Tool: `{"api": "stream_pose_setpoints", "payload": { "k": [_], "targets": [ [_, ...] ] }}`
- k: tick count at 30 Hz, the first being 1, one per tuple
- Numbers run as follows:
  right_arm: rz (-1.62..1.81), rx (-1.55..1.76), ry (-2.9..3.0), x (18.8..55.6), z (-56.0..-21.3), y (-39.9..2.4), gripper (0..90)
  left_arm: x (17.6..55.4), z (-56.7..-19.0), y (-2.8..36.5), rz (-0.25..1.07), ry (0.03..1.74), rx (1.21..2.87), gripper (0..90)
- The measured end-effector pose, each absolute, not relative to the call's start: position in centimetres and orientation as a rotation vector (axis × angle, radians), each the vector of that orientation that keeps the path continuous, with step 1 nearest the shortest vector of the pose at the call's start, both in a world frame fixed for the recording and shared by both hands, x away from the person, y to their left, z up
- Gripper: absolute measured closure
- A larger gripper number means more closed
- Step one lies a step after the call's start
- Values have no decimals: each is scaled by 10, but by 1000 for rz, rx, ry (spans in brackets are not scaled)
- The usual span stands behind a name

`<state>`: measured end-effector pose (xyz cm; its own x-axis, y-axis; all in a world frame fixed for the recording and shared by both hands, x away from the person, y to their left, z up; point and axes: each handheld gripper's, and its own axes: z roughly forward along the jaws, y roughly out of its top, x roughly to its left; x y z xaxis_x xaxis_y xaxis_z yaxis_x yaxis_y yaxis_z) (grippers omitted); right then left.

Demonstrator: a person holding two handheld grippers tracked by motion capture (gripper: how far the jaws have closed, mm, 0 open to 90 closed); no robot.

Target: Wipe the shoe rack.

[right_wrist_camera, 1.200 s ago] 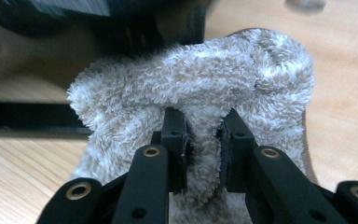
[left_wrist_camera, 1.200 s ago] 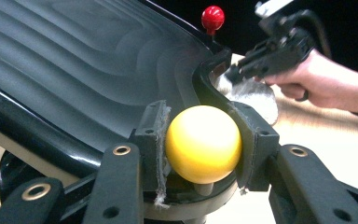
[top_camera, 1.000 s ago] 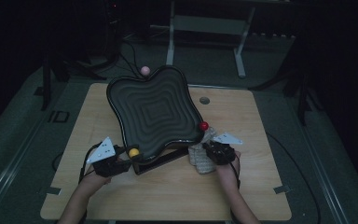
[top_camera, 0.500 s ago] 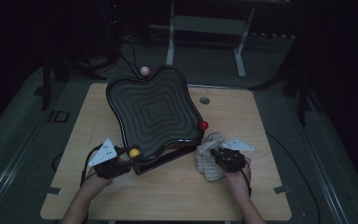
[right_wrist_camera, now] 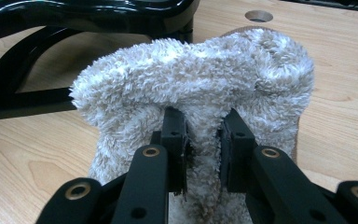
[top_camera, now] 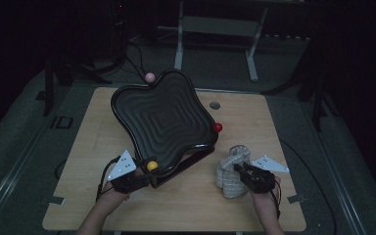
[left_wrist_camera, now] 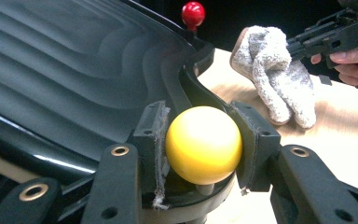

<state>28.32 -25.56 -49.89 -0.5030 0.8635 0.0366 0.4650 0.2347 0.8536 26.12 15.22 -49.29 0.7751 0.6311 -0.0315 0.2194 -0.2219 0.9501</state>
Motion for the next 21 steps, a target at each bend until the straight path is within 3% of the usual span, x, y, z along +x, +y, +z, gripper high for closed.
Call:
{"api": "stream_pose_setpoints", "payload": {
  "k": [7,14,21],
  "targets": [
    [1214,1236,2049,280,-502,-259,751,257,-483,156,421,660,1756,469],
    [1236,1219,2031,276,-502,-259,749,240,-471,165,495,643,1751,457],
    [1242,1210,2028,276,-503,-257,749,220,-482,182,627,585,1768,637]
  ]
}}
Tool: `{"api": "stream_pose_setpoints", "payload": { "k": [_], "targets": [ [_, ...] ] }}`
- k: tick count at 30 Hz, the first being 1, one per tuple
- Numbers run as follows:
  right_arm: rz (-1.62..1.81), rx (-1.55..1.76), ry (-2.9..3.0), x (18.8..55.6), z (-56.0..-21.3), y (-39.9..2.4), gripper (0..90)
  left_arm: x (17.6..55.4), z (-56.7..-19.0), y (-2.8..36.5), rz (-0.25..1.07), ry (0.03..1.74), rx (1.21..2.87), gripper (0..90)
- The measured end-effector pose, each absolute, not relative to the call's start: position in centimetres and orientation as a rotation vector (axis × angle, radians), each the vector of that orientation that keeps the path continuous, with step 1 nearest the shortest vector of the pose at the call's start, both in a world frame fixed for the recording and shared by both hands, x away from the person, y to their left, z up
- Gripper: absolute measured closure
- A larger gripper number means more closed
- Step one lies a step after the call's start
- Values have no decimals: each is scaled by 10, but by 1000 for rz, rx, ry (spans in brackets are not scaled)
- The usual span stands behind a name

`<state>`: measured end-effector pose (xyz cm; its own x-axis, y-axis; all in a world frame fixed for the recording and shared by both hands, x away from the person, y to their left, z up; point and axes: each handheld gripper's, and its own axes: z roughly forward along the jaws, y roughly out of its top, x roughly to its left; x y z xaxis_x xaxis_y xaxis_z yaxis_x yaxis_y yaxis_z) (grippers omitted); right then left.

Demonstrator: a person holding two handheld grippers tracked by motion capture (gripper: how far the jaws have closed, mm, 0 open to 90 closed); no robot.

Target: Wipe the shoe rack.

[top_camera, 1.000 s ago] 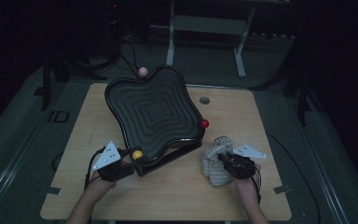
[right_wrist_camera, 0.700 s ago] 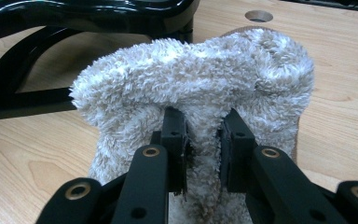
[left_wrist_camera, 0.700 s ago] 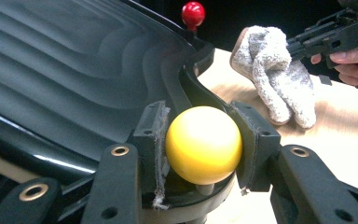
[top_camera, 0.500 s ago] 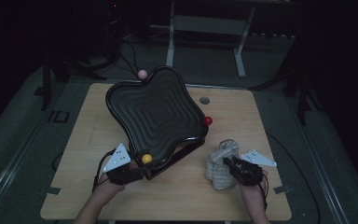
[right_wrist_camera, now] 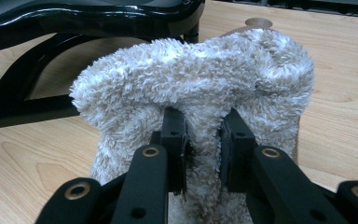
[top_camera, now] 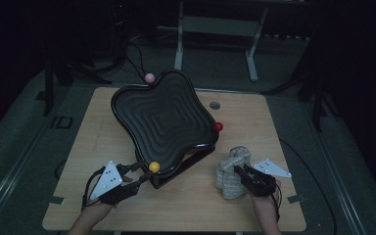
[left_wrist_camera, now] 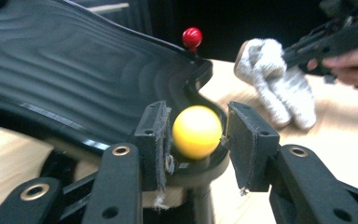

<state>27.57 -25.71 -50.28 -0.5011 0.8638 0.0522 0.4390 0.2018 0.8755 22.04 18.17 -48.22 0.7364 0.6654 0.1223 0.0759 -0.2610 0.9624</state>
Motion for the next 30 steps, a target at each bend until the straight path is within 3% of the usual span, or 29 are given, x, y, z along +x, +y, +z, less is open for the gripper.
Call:
{"api": "stream_pose_setpoints", "payload": {
  "k": [2,6,12,22,30],
  "targets": [
    [1249,1211,2022,275,-503,-257,749,217,-486,186,643,599,1768,645],
    [1247,1211,2015,275,-503,-258,748,217,-496,193,629,659,1827,775],
    [1242,1214,2012,276,-506,-256,749,227,-518,189,628,799,1882,872],
    [1245,1222,2017,277,-510,-257,748,248,-546,180,571,923,1955,875],
    [1253,1229,2019,276,-511,-257,749,247,-554,163,553,848,1979,874]
  ]
}}
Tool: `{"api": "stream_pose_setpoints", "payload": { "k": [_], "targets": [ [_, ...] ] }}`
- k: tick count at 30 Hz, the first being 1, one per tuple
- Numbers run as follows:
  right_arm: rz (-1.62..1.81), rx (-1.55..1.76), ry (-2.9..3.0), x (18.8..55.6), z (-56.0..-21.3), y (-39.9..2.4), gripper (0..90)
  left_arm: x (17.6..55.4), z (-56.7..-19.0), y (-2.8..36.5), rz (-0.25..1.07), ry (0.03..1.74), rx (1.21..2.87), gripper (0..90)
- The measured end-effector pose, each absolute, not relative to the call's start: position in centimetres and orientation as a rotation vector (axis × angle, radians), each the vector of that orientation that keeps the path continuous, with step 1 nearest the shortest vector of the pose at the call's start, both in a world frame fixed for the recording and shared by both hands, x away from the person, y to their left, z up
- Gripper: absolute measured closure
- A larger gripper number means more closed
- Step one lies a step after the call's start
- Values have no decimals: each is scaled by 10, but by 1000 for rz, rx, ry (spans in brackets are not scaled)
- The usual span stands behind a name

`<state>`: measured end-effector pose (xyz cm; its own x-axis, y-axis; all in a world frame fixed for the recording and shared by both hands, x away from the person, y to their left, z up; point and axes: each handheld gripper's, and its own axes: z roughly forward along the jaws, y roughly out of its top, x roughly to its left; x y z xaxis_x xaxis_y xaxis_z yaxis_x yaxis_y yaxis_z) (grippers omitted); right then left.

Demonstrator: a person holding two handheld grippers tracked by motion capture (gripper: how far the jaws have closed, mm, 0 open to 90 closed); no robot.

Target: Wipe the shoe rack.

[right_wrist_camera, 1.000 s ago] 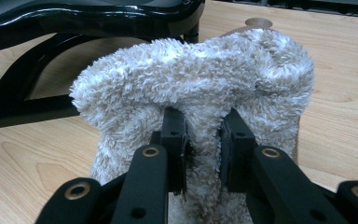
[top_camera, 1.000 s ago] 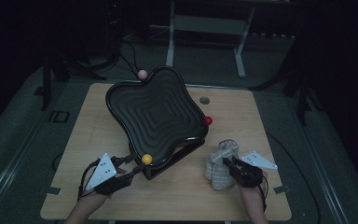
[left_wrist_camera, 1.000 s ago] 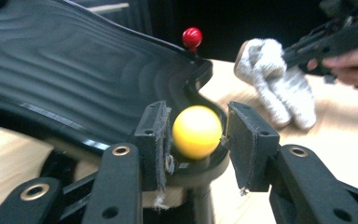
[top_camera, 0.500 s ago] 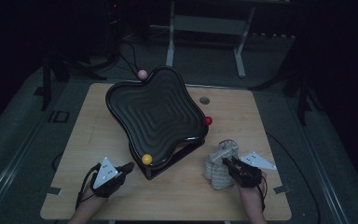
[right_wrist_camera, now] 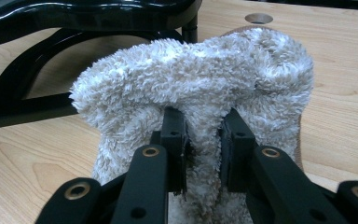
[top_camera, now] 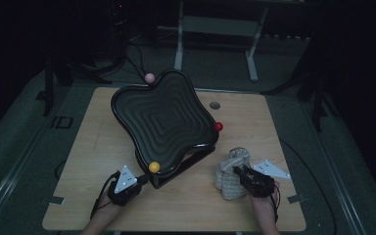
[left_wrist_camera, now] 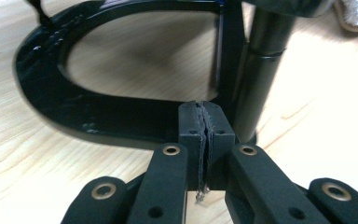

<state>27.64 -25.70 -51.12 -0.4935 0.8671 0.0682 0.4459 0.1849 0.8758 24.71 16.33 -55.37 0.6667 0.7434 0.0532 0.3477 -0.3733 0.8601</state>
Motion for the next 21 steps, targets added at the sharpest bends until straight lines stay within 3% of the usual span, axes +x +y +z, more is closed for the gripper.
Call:
{"api": "stream_pose_setpoints", "payload": {
  "k": [21],
  "targets": [
    [1277,1210,2043,268,-507,-253,749,242,-556,129,543,778,1973,872]
  ]
}}
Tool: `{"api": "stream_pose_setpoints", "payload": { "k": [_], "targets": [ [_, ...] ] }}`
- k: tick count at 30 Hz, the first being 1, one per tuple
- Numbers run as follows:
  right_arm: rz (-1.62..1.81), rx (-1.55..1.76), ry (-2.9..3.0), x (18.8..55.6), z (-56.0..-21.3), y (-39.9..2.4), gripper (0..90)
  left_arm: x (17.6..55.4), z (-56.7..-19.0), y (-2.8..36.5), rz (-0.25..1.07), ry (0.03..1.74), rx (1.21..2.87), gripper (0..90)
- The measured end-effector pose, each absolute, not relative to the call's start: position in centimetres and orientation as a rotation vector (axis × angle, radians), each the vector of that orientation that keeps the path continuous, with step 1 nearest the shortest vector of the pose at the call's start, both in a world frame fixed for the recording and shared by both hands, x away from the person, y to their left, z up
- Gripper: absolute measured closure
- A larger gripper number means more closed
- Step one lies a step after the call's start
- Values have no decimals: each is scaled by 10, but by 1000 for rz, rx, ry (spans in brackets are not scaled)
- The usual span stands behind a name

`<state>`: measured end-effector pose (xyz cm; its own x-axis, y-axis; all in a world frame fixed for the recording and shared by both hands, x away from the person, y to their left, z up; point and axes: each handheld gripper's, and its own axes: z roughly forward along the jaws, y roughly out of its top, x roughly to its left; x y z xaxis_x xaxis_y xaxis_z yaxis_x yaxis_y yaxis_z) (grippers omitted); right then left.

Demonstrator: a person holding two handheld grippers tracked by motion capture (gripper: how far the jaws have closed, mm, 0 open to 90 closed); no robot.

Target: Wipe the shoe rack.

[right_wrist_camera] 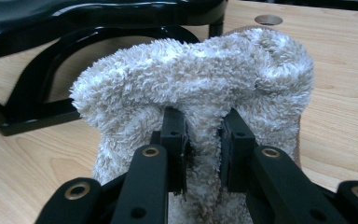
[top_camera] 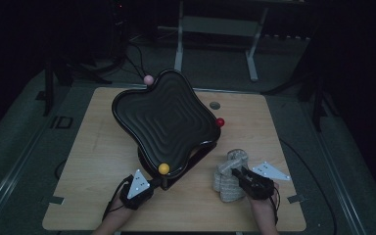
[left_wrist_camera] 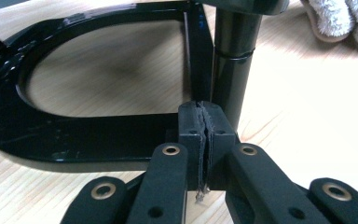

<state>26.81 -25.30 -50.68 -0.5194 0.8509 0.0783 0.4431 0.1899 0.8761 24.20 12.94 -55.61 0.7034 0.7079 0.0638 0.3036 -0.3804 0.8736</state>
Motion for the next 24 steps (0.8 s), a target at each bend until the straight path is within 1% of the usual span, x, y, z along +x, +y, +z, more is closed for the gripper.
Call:
{"api": "stream_pose_setpoints", "payload": {
  "k": [8,24],
  "targets": [
    [1289,1207,2054,262,-509,-254,749,248,-554,113,539,754,1979,858],
    [1295,1212,2043,261,-510,-254,749,267,-554,82,538,719,1978,860]
  ]
}}
